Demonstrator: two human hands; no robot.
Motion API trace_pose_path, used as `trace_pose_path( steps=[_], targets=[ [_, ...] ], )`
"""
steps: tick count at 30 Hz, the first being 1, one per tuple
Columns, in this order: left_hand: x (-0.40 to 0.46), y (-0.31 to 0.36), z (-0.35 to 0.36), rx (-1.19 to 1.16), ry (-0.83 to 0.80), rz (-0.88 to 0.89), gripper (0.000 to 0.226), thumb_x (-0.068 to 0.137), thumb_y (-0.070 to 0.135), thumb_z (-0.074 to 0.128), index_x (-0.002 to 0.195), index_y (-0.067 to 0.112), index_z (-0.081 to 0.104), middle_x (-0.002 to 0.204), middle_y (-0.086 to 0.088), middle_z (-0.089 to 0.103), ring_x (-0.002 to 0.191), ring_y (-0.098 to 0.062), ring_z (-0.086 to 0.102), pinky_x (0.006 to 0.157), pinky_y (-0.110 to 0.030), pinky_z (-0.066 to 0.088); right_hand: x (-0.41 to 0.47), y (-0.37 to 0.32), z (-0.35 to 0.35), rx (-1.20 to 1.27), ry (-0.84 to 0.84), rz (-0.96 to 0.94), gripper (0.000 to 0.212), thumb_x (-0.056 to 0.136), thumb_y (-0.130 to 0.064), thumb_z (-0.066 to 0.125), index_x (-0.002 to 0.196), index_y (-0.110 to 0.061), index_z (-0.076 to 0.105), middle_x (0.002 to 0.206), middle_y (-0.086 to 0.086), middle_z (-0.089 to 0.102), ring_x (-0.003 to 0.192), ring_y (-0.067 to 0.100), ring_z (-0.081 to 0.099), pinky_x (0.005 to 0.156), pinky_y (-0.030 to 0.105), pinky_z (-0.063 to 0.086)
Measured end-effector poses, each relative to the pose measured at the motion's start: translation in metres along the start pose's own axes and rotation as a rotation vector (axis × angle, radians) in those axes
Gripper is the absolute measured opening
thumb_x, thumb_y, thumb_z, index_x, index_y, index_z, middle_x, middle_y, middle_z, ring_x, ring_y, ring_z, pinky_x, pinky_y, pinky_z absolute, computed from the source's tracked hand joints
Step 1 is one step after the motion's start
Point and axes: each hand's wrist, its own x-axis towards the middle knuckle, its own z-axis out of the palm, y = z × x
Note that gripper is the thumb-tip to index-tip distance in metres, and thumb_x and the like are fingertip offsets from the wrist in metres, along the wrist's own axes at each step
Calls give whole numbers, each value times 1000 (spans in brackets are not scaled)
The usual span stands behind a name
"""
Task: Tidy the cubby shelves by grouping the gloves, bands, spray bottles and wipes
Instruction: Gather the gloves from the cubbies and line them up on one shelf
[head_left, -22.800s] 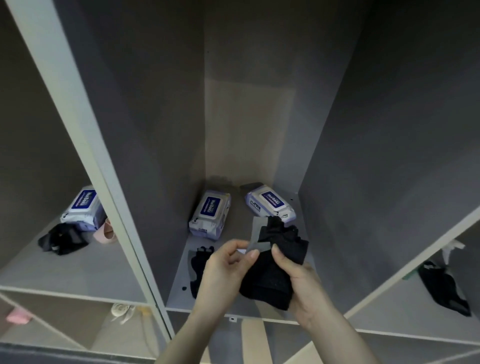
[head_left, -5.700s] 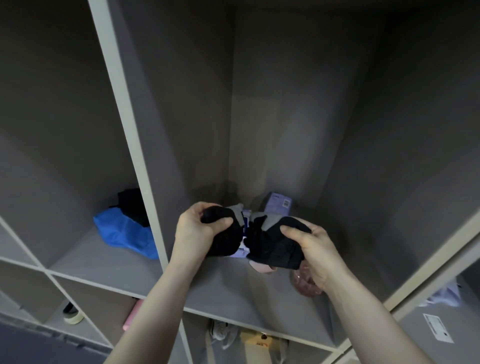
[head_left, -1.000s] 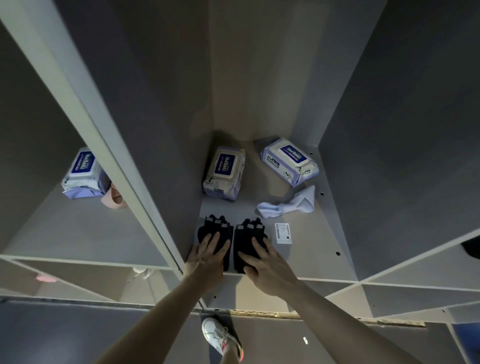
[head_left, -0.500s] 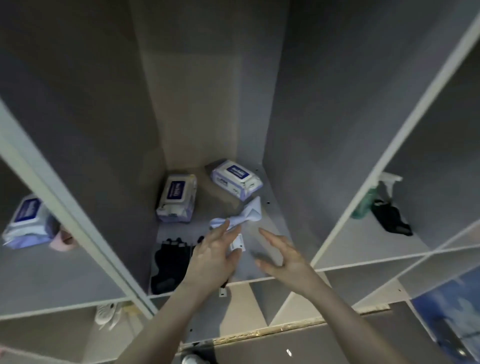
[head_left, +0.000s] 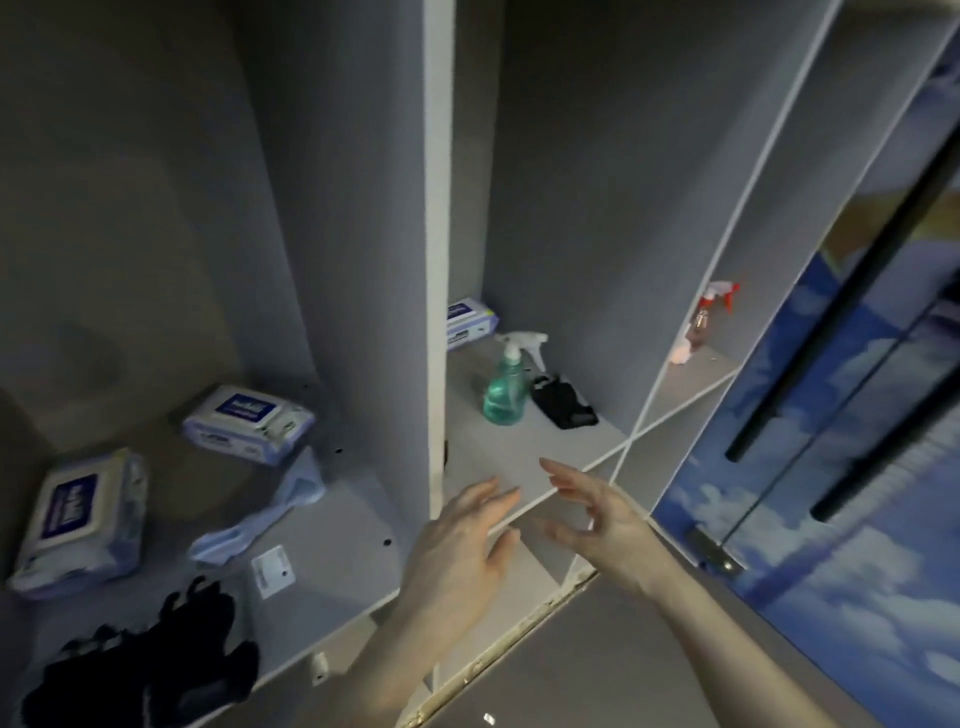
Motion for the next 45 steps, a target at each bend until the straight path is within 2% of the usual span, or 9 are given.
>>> trace_pose_path(
  steps=[5,11,16,25,33,35,39,42,45],
  targets=[
    [64,-15,47,-18,-104,-118,47,97,29,49,142,38,40,154,16,29,140,-1,27,114,-20,22,36,48,-27,-137,-55,120,58,88,-28,67,140,-39,41,137,-4,45,127,9,47,100,23,41],
    [131,-45,88,38,-101,-306,49,97,36,48,144,34,37,156,8,28,142,-8,28,115,-25,25,118,91,-44,-302,-215,222,62,92,-28,60,147,-34,33,147,0,34,130,19,45,108,26,34],
    [156,-62,107,81,-124,-447,50,97,43,42,146,39,33,158,8,22,145,-9,19,116,-26,23,171,123,-56,-446,-359,319,67,92,-33,56,150,-40,22,160,0,9,146,23,12,114,33,23],
    [166,-75,92,235,-235,-308,49,101,34,34,149,28,24,158,10,19,147,-10,10,116,-20,14,224,172,-57,-750,-501,274,58,92,-42,50,146,-47,29,162,3,-15,148,28,-15,117,46,16],
    [166,-43,87,5,45,-505,41,96,28,52,137,28,47,156,4,27,143,-9,25,105,-12,20,258,207,-58,-851,-598,152,64,94,-35,42,153,-31,16,163,-2,-2,149,23,-5,117,42,12],
    [164,-33,90,-41,53,-597,45,95,29,53,139,30,45,156,-1,27,143,-11,28,106,-17,26,258,205,-63,-733,-536,122,61,96,-31,43,152,-28,20,161,-5,9,148,19,7,116,36,14],
    [172,-23,99,-136,33,-695,50,94,30,56,142,24,43,153,-3,34,143,-13,30,112,-20,26,254,173,-81,-56,-306,124,38,98,-12,51,136,-18,48,149,-4,34,140,16,32,113,22,23],
    [189,-8,106,-711,140,-869,43,92,25,62,132,13,53,137,-8,56,125,-23,54,108,-37,41,238,136,-105,311,-326,110,26,97,-14,53,117,-27,63,136,-10,51,121,-2,49,97,4,33],
    [205,14,111,-1369,137,-1035,40,89,47,58,112,14,61,118,-14,63,107,-30,61,94,-53,49,217,110,-118,481,-554,51,34,91,-26,52,120,-20,68,134,-7,59,126,5,52,109,21,34]
  ],
)
